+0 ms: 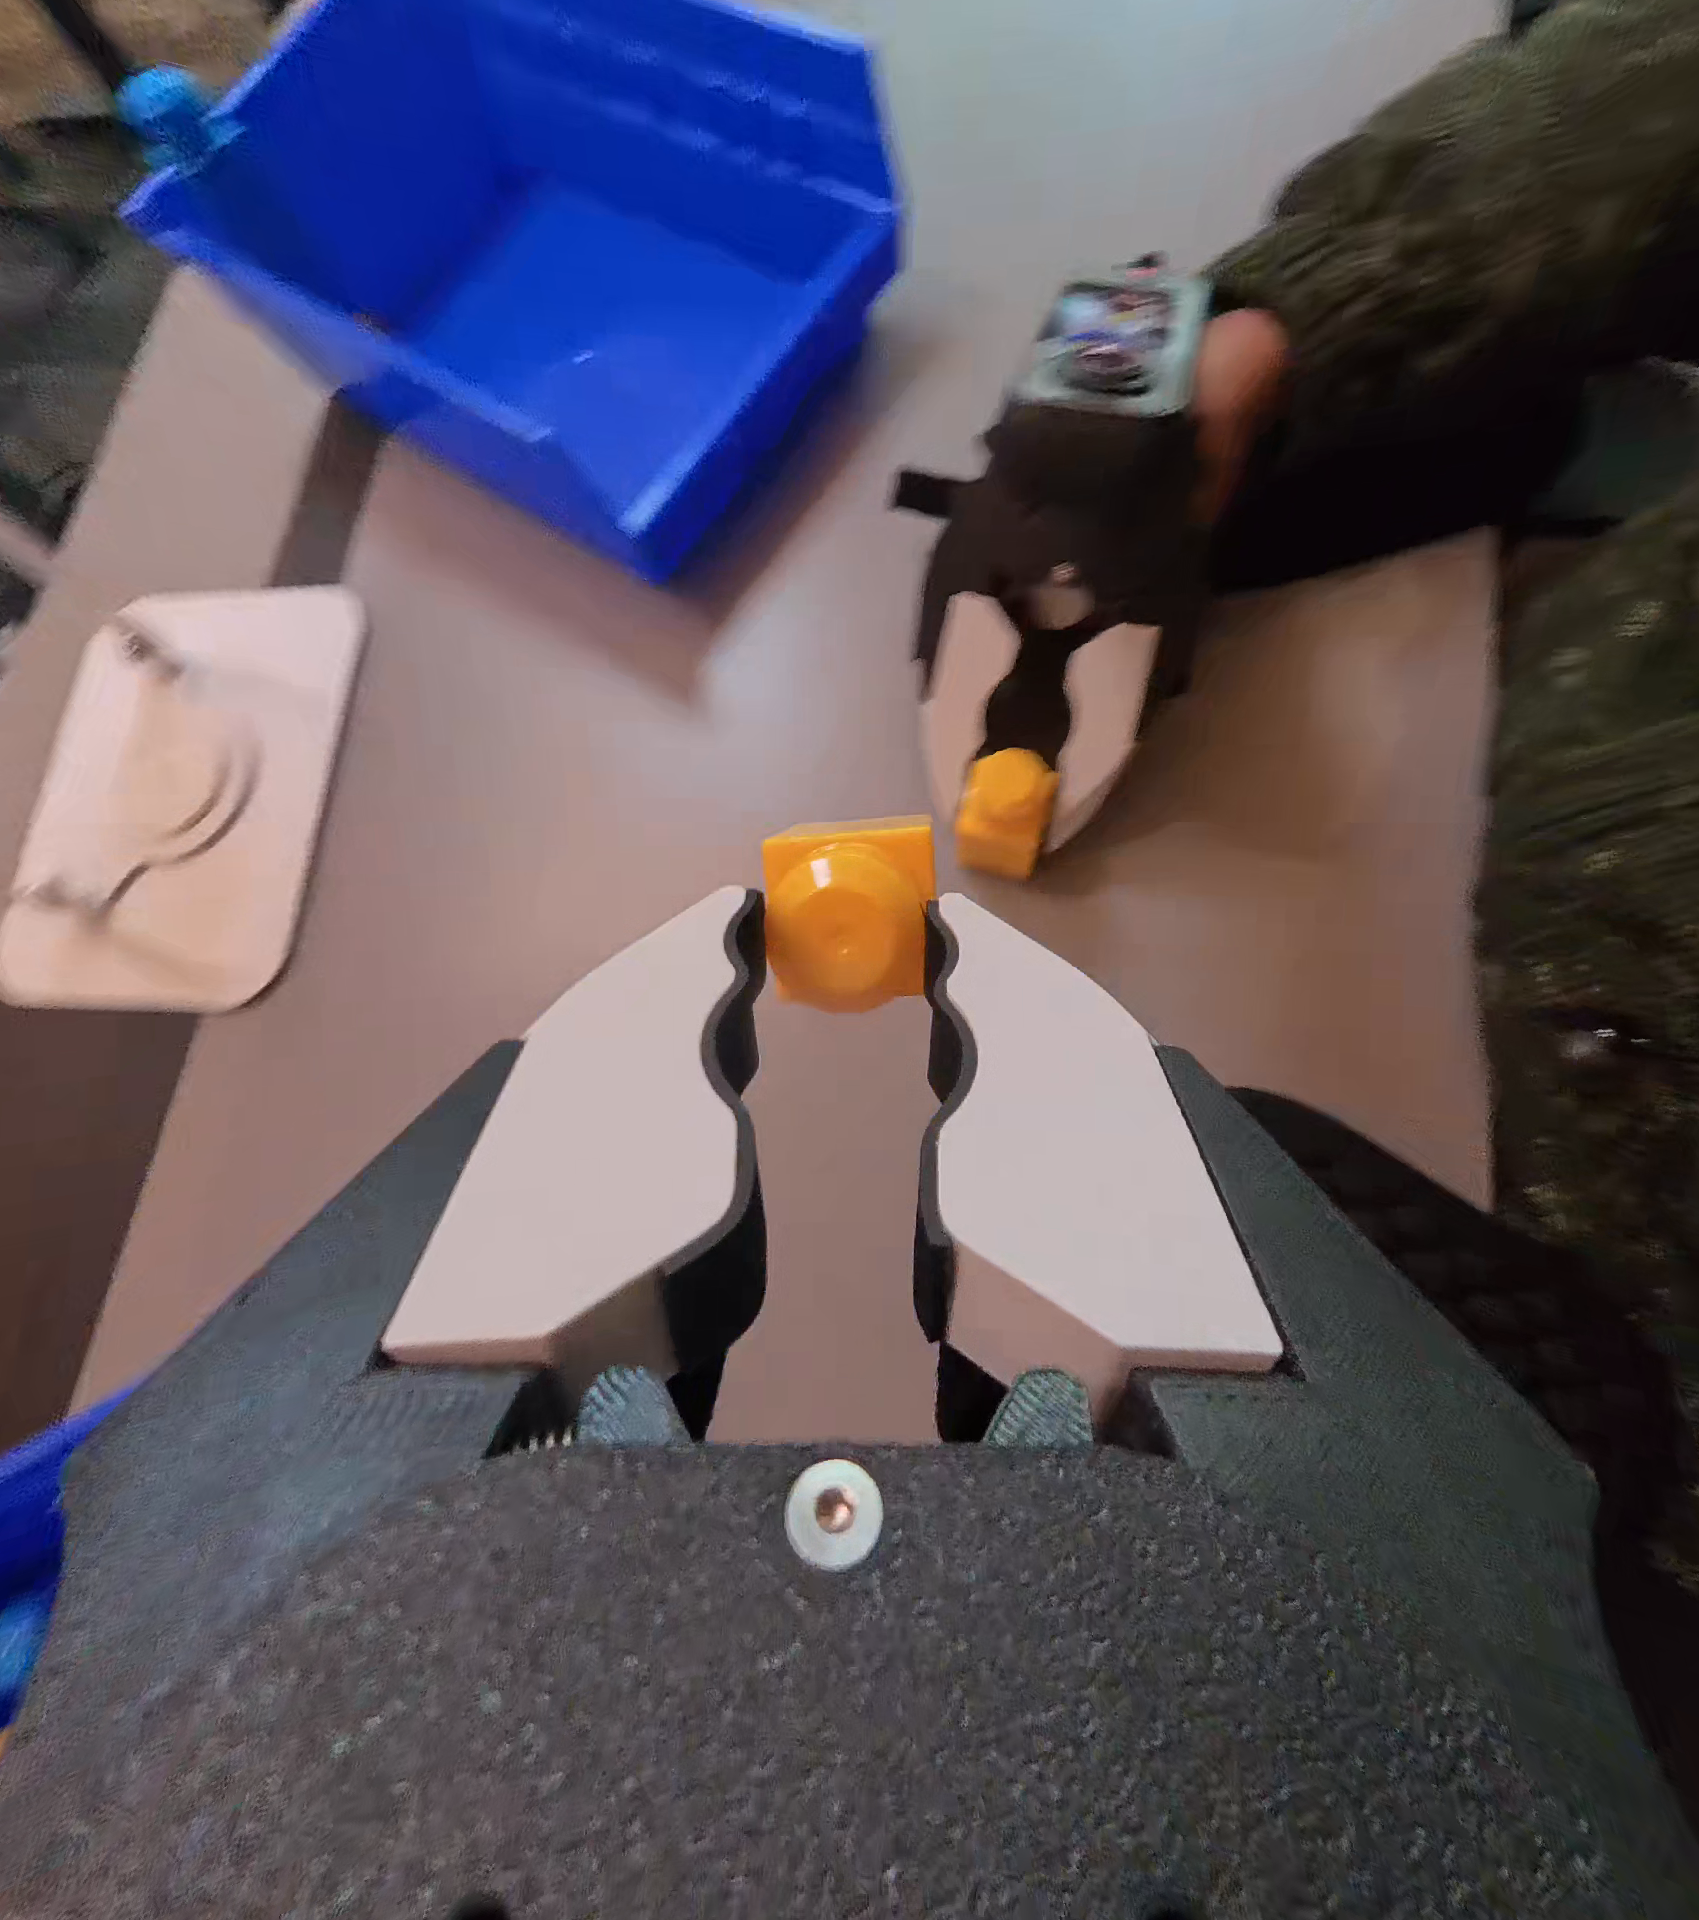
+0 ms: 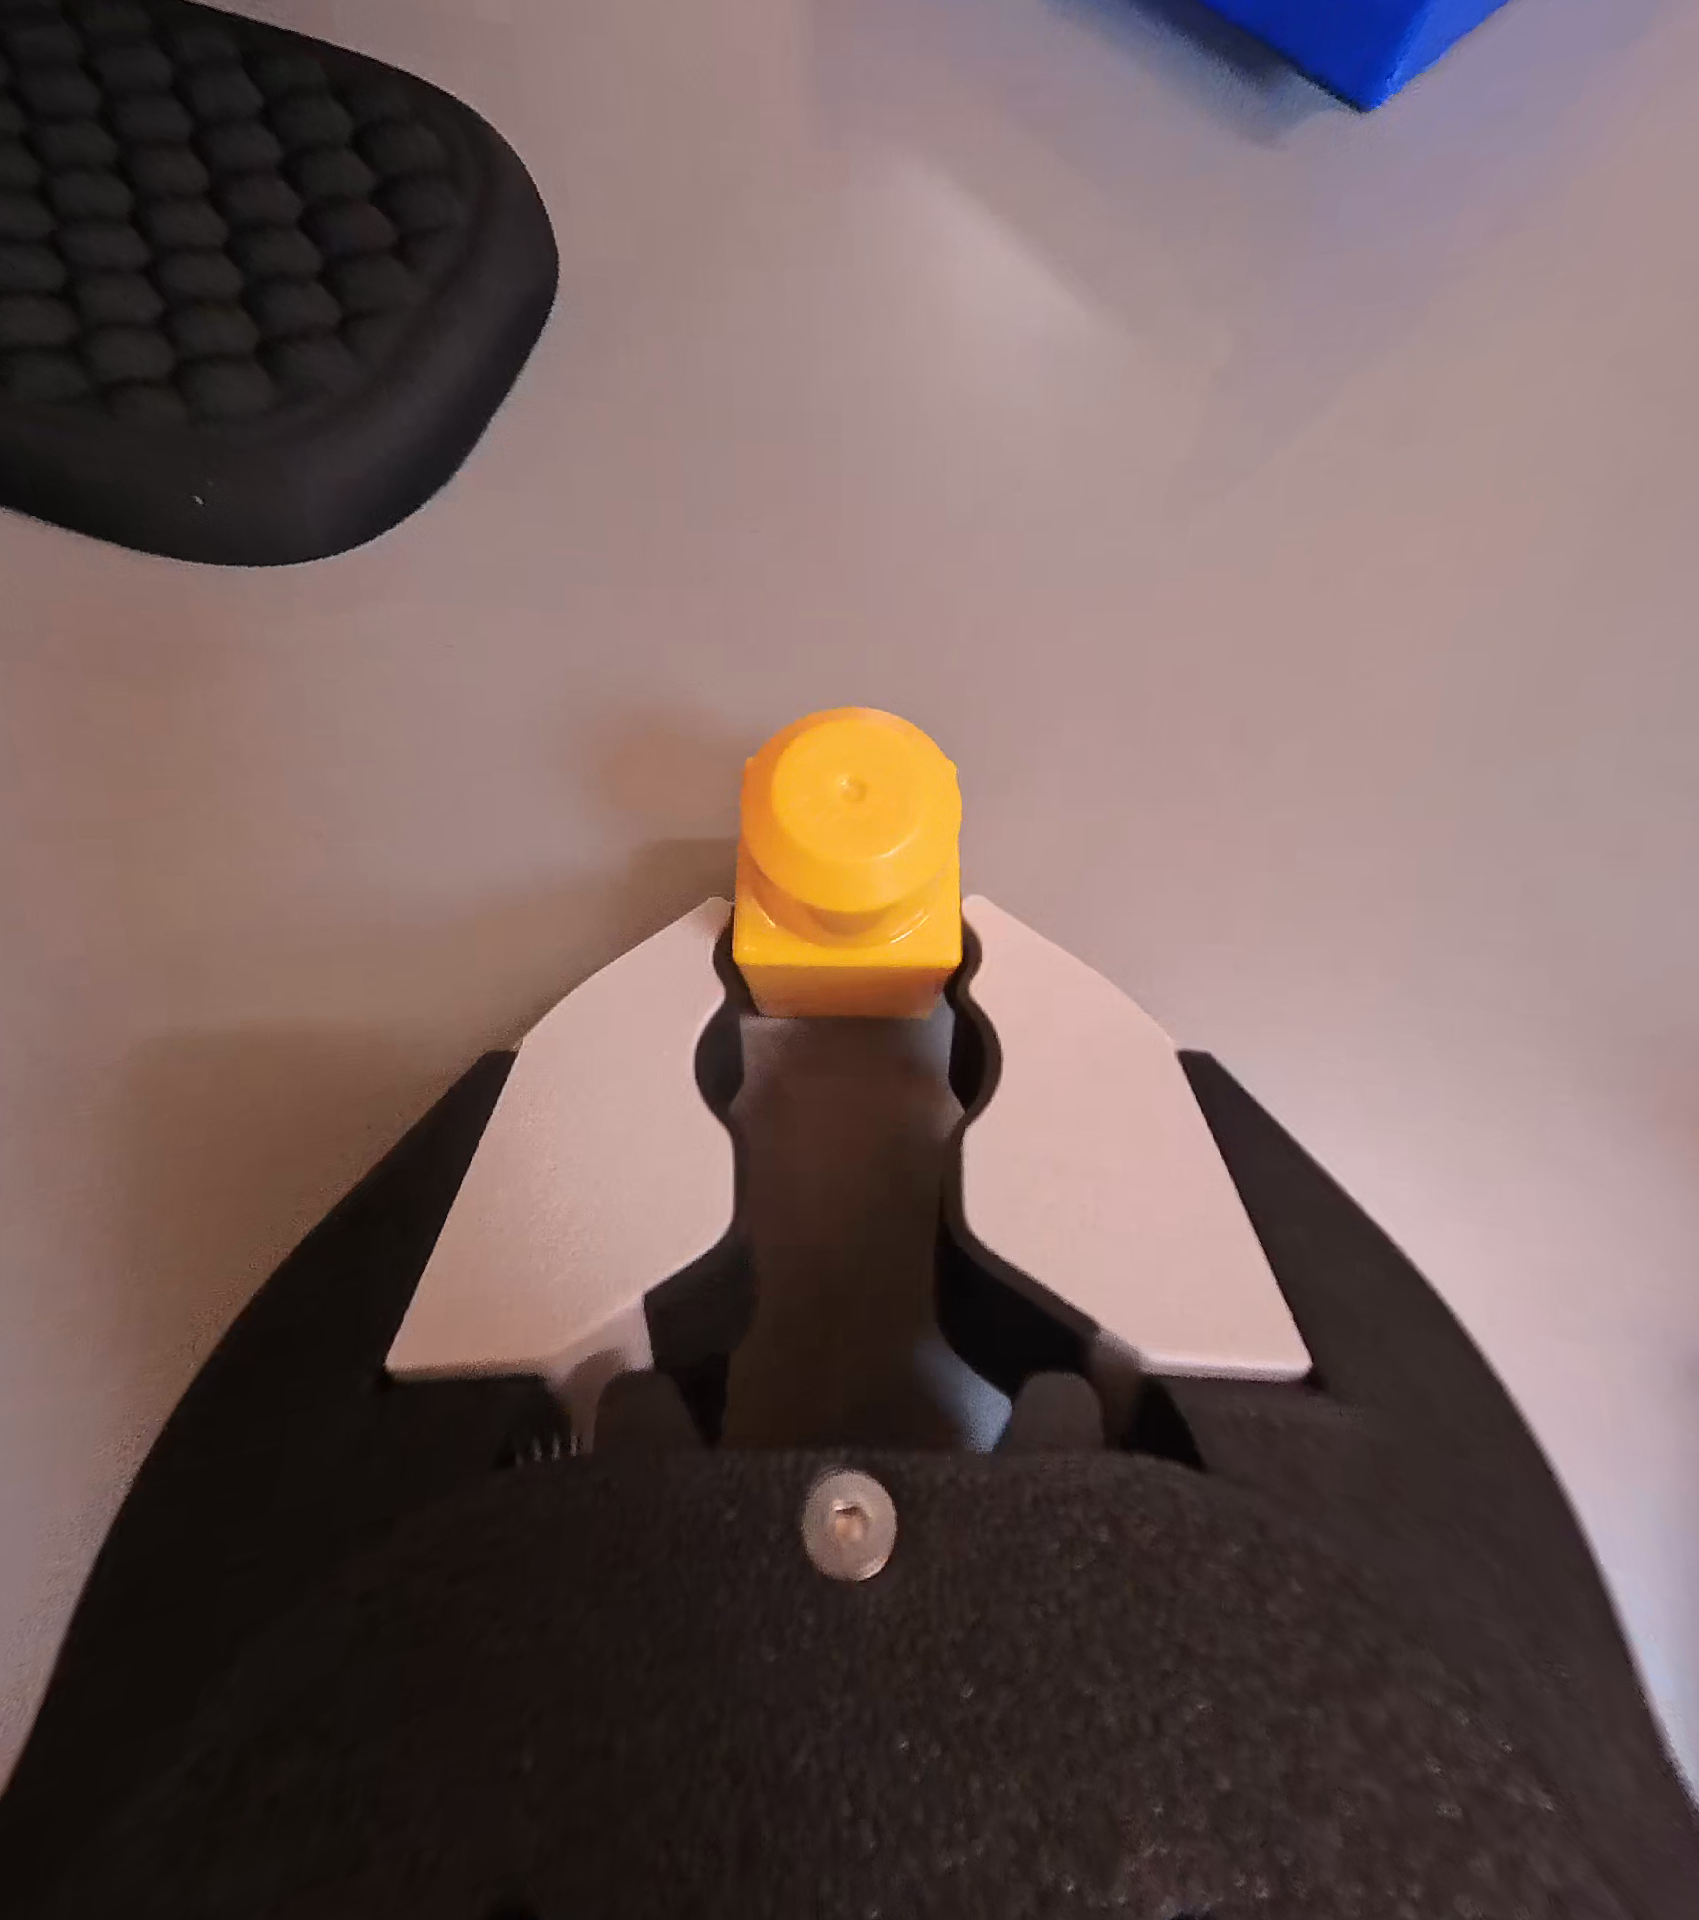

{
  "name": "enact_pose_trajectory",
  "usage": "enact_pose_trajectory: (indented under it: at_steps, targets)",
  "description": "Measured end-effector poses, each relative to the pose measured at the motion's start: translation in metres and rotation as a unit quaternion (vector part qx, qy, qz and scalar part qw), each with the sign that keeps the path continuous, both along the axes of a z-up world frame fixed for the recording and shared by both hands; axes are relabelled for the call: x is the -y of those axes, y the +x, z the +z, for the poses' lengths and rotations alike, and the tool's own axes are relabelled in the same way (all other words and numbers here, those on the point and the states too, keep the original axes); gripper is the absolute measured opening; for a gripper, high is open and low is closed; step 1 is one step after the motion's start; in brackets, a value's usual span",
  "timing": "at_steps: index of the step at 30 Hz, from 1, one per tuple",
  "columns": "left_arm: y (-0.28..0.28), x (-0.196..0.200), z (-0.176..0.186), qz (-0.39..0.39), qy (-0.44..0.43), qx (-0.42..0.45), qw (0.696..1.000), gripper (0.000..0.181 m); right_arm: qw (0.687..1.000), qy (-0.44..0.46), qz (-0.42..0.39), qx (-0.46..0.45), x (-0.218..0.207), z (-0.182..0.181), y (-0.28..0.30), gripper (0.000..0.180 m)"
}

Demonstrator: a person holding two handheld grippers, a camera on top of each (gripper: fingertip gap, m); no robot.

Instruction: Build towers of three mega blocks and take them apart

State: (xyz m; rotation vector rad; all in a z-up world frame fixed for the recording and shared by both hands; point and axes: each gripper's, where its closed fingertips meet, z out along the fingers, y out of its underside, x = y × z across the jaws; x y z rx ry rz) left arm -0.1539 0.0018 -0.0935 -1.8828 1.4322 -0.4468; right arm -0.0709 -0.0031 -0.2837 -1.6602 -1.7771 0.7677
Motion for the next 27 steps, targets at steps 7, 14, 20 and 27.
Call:
enact_pose_trajectory:
  at_steps: [7,14,20,27]
  targets:
    - [0.057,0.035,-0.046,-0.095,-0.055,-0.033,0.993,0.029,0.999,-0.013,0.04,-0.007,0.027,0.019,-0.007,0.037]
    - [0.071,0.045,-0.084,-0.13,-0.082,-0.107,0.982,0.029,0.998,-0.018,0.055,0.002,0.043,0.023,-0.012,0.037]
    - [0.077,0.049,-0.088,-0.132,-0.104,-0.106,0.98,0.029,0.998,-0.012,0.057,-0.016,0.047,0.028,-0.012,0.036]
    - [0.079,0.051,-0.084,-0.127,-0.076,-0.077,0.986,0.029,0.997,-0.034,0.05,-0.051,0.049,0.037,-0.017,0.036]
